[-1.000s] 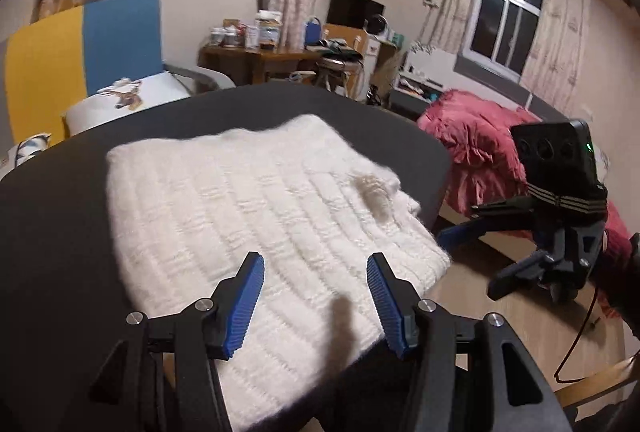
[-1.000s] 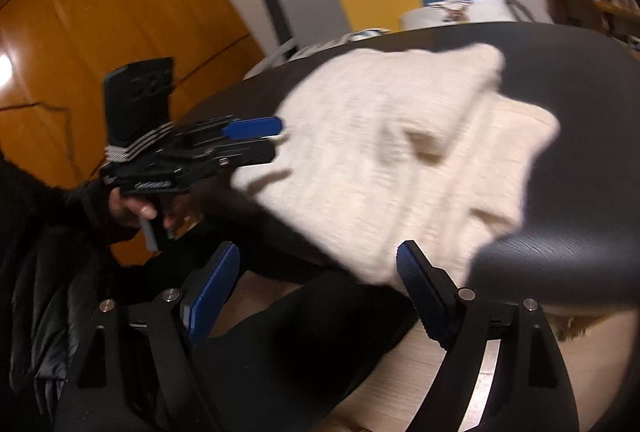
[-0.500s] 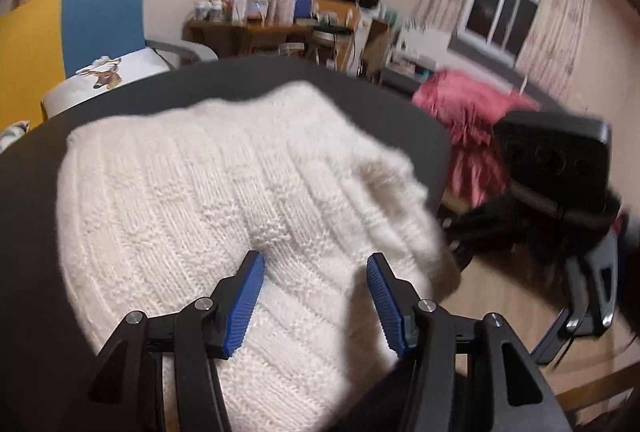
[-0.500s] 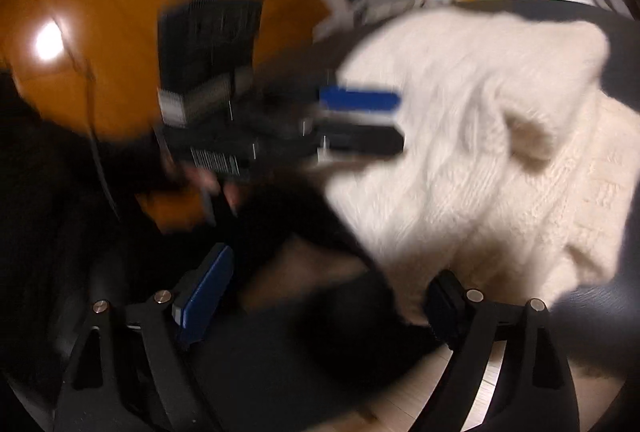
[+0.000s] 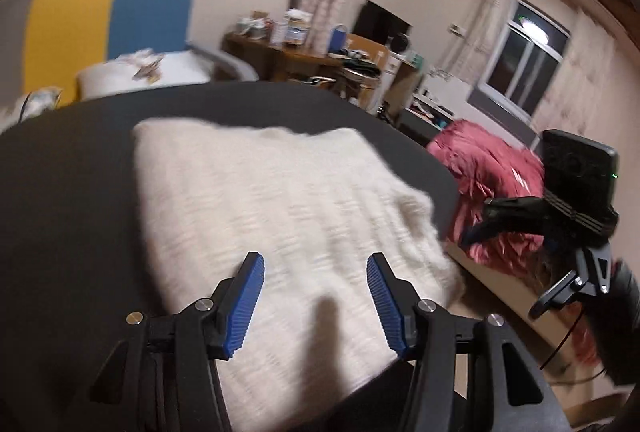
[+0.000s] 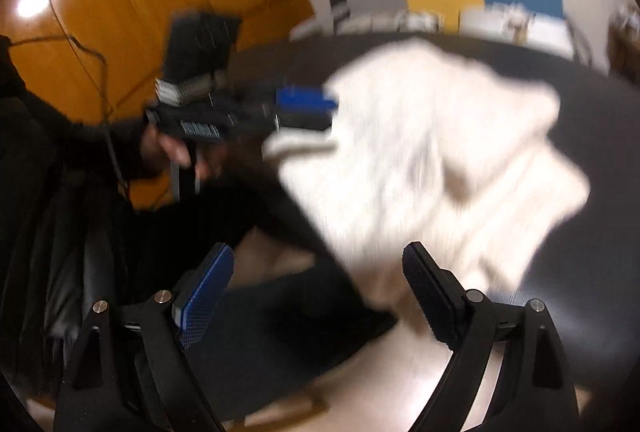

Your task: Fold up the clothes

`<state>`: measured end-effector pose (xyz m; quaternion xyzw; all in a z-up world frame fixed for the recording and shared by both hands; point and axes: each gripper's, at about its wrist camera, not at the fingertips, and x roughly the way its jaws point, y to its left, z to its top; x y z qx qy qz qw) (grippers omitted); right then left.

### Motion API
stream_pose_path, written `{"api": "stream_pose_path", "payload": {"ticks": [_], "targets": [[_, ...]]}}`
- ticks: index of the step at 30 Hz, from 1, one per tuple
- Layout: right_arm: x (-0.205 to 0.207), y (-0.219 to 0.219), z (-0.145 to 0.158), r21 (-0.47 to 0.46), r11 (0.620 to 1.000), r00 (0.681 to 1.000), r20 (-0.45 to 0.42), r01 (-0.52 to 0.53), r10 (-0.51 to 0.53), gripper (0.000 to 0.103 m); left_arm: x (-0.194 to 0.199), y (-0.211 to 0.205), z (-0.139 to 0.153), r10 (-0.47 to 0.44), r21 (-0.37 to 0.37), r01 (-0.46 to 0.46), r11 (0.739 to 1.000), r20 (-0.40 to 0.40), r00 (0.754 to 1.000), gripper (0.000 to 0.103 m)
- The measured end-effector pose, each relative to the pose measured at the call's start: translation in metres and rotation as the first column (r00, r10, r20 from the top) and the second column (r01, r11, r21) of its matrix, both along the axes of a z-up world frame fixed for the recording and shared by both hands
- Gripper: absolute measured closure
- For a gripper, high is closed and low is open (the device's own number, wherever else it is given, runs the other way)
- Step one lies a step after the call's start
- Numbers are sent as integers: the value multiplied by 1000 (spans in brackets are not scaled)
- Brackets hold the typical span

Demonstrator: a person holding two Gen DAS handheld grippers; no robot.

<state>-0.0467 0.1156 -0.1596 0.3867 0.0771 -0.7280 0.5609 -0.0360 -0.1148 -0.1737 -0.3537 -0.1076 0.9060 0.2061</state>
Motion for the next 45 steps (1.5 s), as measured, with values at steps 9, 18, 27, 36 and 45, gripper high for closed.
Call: {"api": "stream_pose_path", "payload": {"ticks": [9,18,27,36,45], "targets": [[-15,-24,-40,39,999,998,51,21,-23,13,-1,2,-10,-17,-45,20,999,56,998,48],[-26,-52,29,2,998,982,-181,59,-57,13,1,0,-19,-14,-67,19,998,79,997,48],[-73,-56,-1,74,993,994,-79,87,-81,13,-22,-33,19,44,30,-44,999,-14,999,48],[-102,-105,21,181,976,976,-200,125,-88,13,-107,-21,2,121,-116,-109,987,106,987,47],[-119,-73,16,31,979,978,53,202,-203,3,-92,-81,13,152,154,-178,972,171,974,46]]}}
